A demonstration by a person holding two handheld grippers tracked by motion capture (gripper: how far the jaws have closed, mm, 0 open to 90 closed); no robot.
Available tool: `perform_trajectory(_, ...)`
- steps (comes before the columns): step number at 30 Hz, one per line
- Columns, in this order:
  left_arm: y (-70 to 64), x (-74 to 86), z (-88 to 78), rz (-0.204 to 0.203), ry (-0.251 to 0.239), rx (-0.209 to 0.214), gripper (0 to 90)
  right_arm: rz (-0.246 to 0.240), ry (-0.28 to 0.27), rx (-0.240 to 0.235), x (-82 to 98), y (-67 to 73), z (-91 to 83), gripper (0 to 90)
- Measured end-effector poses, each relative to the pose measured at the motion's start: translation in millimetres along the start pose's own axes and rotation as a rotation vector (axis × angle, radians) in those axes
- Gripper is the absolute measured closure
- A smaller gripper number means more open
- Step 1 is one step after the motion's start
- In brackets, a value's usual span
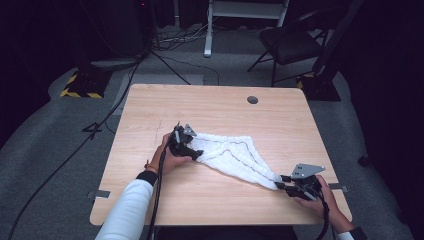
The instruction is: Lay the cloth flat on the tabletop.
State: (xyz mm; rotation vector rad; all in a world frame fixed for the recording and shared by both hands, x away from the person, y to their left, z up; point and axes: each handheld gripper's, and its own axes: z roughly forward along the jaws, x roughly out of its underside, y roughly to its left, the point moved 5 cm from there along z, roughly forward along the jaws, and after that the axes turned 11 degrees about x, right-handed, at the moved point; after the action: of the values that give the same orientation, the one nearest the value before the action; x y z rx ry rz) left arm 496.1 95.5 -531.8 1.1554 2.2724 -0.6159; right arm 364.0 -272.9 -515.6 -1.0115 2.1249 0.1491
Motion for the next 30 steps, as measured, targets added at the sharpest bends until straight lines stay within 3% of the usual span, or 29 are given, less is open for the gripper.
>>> perform_trajectory(3,-6.7,-5.0,-0.5,0.03,0.014,-0.011,21.2,0.039,-0.038,-0.007,-0.4,-6.0,-6.5,54.0)
perform_trajectory(5,-15.7,-10.8,-4.6,0.05,-0.021,0.018,24.0,0.077,-0.086,-0.018,-2.0,-12.1,-12.6,50.1)
perform_trajectory(8,-28.5,-23.3,-7.4,0.066,-0.073,0.044,22.0,0.128,-0.127,0.005,-3.3,-22.8,-15.9,47.4)
perform_trajectory(11,-42.3,-34.3,-0.4,0.068,-0.093,0.101,23.3,0.137,-0.137,0.066,-3.8,-26.3,-13.9,45.0)
perform_trajectory(16,-56.5,-48.3,23.1,0.101,-0.039,0.099,26.0,0.154,-0.151,0.172,0.0,-33.4,-7.7,45.8)
perform_trajectory(18,-55.8,-50.8,31.8,0.104,-0.011,0.083,29.9,0.169,-0.144,0.183,2.1,-36.7,-6.3,45.7)
perform_trajectory(21,-51.1,-49.4,43.3,0.088,0.017,0.101,31.6,0.172,-0.125,0.19,5.8,-39.1,-3.8,45.5)
perform_trajectory(23,-49.1,-48.4,43.8,0.083,0.007,0.126,33.0,0.175,-0.116,0.19,8.2,-40.7,-0.9,45.4)
perform_trajectory(26,-53.4,-47.2,39.3,0.137,0.024,0.159,49.4,0.184,-0.097,0.194,11.4,-43.7,3.1,45.4)
perform_trajectory(30,-60.8,-45.8,33.5,0.215,0.042,0.124,67.1,0.191,-0.091,0.197,12.3,-45.0,3.4,45.4)
